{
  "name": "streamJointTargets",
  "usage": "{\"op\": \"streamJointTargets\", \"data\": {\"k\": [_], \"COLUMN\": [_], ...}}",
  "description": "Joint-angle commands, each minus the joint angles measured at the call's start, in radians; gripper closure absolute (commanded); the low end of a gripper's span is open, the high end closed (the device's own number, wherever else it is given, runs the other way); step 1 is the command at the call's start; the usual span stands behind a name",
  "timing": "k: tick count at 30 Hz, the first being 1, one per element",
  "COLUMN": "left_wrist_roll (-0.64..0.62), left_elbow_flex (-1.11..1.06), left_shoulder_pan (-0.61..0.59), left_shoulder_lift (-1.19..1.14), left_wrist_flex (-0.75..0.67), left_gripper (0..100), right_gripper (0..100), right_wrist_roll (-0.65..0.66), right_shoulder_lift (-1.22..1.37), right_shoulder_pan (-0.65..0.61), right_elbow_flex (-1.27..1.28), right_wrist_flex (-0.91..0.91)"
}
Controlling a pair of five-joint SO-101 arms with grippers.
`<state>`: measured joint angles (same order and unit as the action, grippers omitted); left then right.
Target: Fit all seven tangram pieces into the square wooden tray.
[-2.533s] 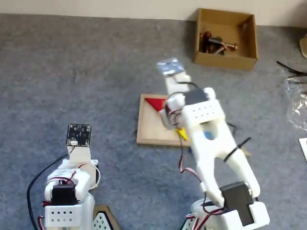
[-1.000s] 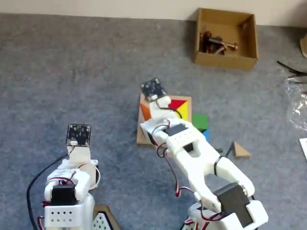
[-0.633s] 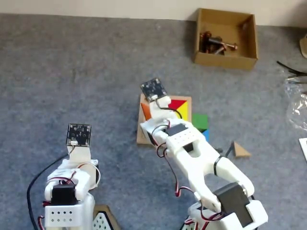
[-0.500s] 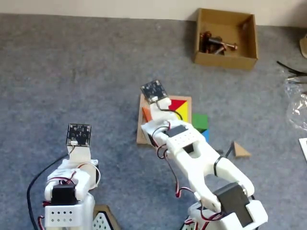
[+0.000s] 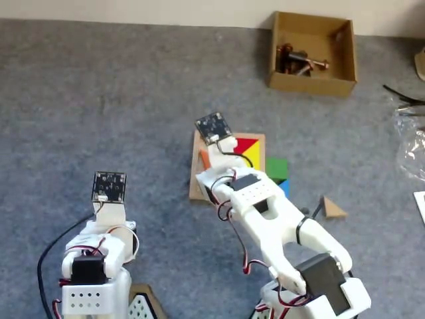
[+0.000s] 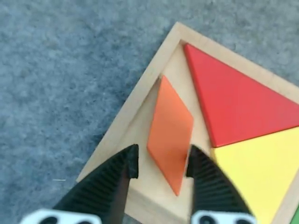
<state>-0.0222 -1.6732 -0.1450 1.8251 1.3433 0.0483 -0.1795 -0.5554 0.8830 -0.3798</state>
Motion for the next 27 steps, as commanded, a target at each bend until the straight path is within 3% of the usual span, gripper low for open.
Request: {"op": "streamJointTargets", "data": {"k": [1,7,13,20,27], "left_wrist_roll": [0.006,0.006,0.006,0.006,0.006], "left_elbow_flex": [-0.022,-0.022,-0.022,-0.022,-0.022], "left_shoulder_pan": [-0.013,-0.015,-0.015,-0.015,-0.015], "left_shoulder_lift": [0.005,0.005,0.005,0.005,0.005], "left_wrist_flex": [0.008,0.008,0.008,0.008,0.008], "left_gripper": [99,99,99,99,99], "right_gripper": [93.8,99.5,99.5,99.5,99.5], "right_wrist_roll": [0.002,0.002,0.002,0.003,0.081], "right_shoulder_lift": [-0.059,-0.059,-0.117,-0.288,-0.225], "right_shoulder_pan": [0.028,0.033,0.117,0.159,0.159], "right_elbow_flex": [-0.007,-0.005,-0.002,-0.002,-0.002], "right_wrist_flex": [0.021,0.021,0.012,-0.226,-0.260]}}
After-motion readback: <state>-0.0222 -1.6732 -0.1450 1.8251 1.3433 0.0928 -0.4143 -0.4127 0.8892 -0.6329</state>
